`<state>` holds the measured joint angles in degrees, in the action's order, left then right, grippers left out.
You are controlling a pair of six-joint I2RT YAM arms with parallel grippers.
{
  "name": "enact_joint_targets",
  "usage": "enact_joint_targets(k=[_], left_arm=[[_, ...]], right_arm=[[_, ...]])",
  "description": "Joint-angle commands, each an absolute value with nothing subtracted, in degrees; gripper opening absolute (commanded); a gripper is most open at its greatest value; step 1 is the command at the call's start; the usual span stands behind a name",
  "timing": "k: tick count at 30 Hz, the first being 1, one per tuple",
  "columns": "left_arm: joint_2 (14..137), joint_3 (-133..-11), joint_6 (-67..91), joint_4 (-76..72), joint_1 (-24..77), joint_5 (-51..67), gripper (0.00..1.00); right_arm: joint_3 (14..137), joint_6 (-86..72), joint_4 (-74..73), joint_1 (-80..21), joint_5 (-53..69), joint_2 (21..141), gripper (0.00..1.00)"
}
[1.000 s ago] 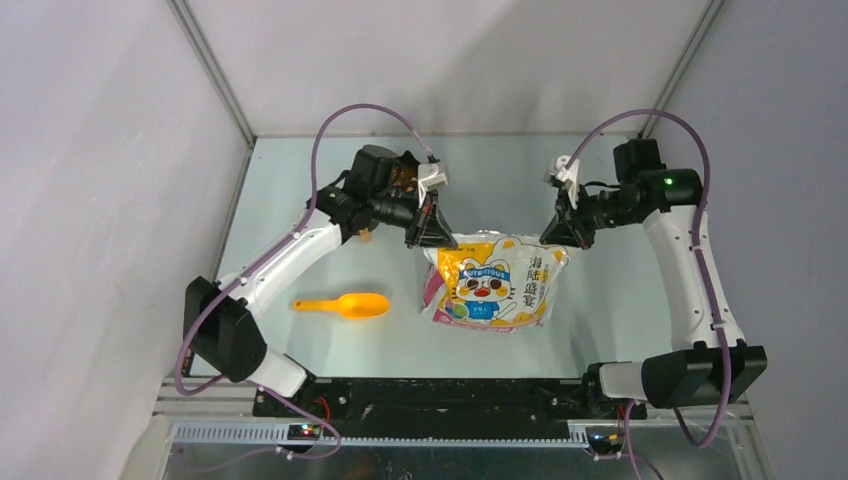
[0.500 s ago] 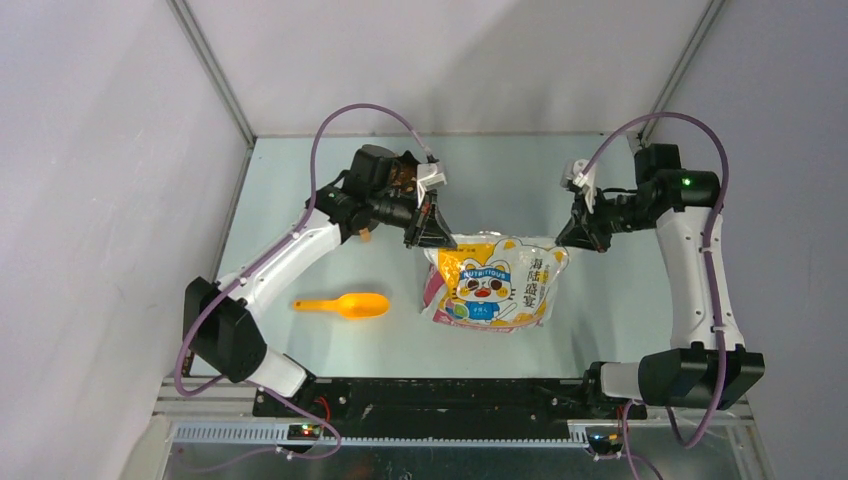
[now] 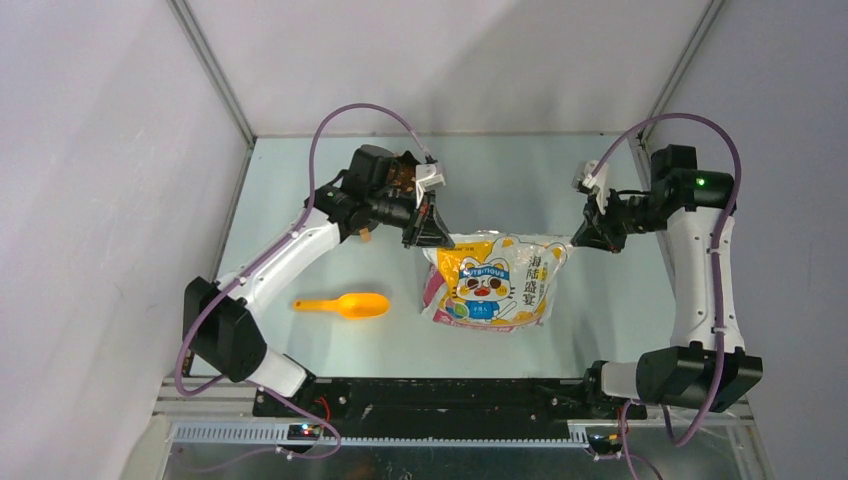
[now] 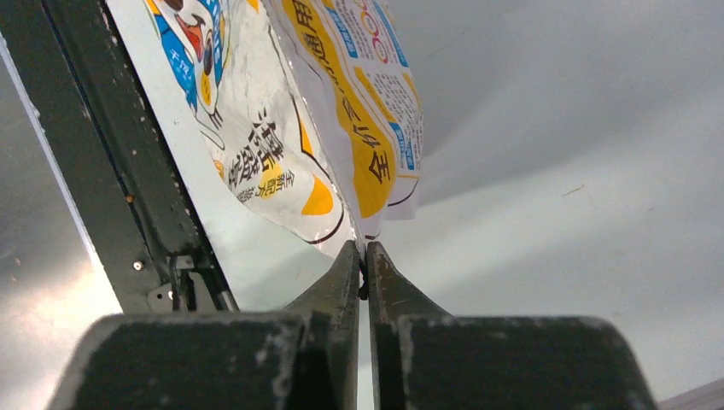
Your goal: Serve the pet food
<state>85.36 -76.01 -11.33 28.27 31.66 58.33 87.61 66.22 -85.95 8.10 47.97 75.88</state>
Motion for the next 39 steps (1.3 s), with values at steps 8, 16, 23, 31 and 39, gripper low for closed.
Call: enact_joint_targets(k=[8,16,23,31,39], left_arm=[[83.30,-78.97,-14.34,34.91,30.49,57.41,0.05],[83.76,-84.86,-16.01,32.79,37.94,42.66,0.48],[92.24,-92.80,-21.51,36.66,43.02,39.68,0.47],[93.10,-93.35,-24.21,38.47,43.81,37.86,0.33],[89.30,-91.97,-28.67,44.45,42.53,35.50,0.14]], right_arm=[[89.73,69.13,-86.17,10.57,42.03,75.44,0.00],[85.85,61.69,-76.04,2.72,42.72,70.35,0.42],[81.22,53.06,-64.95,-7.61,40.60,70.18,0.46],[81.21,51.32,-63.30,-9.36,41.69,73.05,0.32],[81.14,53.95,-66.64,-7.01,45.46,73.93,0.00]])
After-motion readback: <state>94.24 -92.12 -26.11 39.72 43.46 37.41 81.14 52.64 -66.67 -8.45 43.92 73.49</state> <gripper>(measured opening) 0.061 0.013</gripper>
